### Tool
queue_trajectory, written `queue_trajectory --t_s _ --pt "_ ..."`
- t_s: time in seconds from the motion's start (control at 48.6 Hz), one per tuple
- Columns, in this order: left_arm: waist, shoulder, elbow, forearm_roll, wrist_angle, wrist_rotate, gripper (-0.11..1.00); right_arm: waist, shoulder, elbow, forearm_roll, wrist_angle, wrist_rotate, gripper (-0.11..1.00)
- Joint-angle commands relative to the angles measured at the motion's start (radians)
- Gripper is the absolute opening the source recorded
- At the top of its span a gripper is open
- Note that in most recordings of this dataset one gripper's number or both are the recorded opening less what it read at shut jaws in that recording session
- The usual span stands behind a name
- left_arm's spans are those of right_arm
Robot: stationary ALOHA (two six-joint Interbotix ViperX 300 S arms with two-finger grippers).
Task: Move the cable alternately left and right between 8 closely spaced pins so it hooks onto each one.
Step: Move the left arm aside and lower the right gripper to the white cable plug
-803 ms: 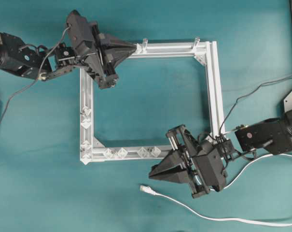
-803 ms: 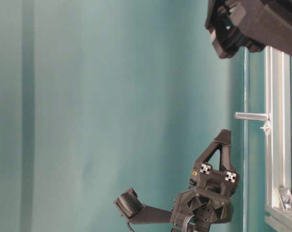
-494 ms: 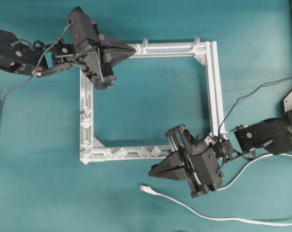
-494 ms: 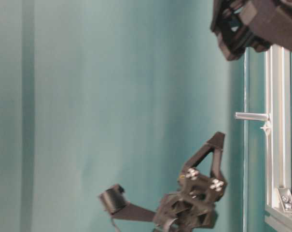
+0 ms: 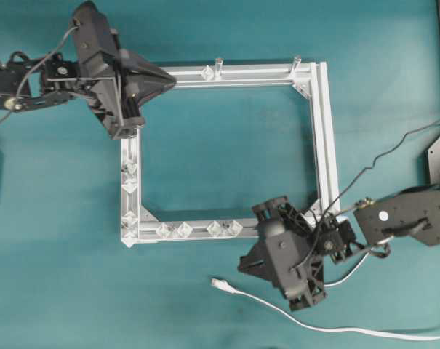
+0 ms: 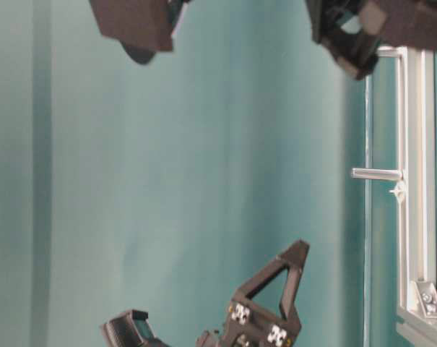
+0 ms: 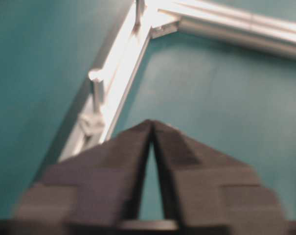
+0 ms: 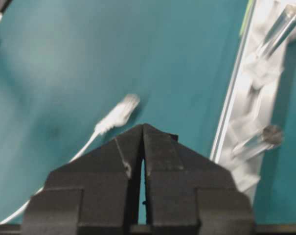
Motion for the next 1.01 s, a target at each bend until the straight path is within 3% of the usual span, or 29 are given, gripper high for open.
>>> queue_trajectory --t_s 0.0,0.124,0.226,0.288,0.432,0.473,0.988 --pt "-0.003 -0.046 0.0 0.002 0.021 0.002 0.29 0.018 -0.021 -0.04 0.0 0.063 0.012 0.0" --pt "-0.003 -0.091 0.025 0.002 0.064 0.003 0.59 0.028 -0.02 -0.055 0.0 0.115 0.037 0.0" --pt "-0.006 -0.127 0.051 0.003 0.092 0.003 0.64 0.028 -0.011 -0.071 0.0 0.144 0.08 0.02" --pt "-0.009 -0.152 0.069 0.002 0.103 0.005 0.64 0.028 -0.002 -0.083 0.002 0.16 0.106 0.14" --pt "-0.017 -0.239 0.135 0.003 0.117 0.006 0.64 0.028 0.025 -0.124 0.0 0.186 0.144 0.55" --pt "-0.018 -0.267 0.156 0.002 0.118 0.006 0.64 0.028 0.032 -0.138 0.002 0.195 0.149 0.63" --pt "-0.032 -0.629 0.374 0.002 0.216 0.0 0.64 0.028 0.152 -0.268 0.0 0.291 0.291 0.62"
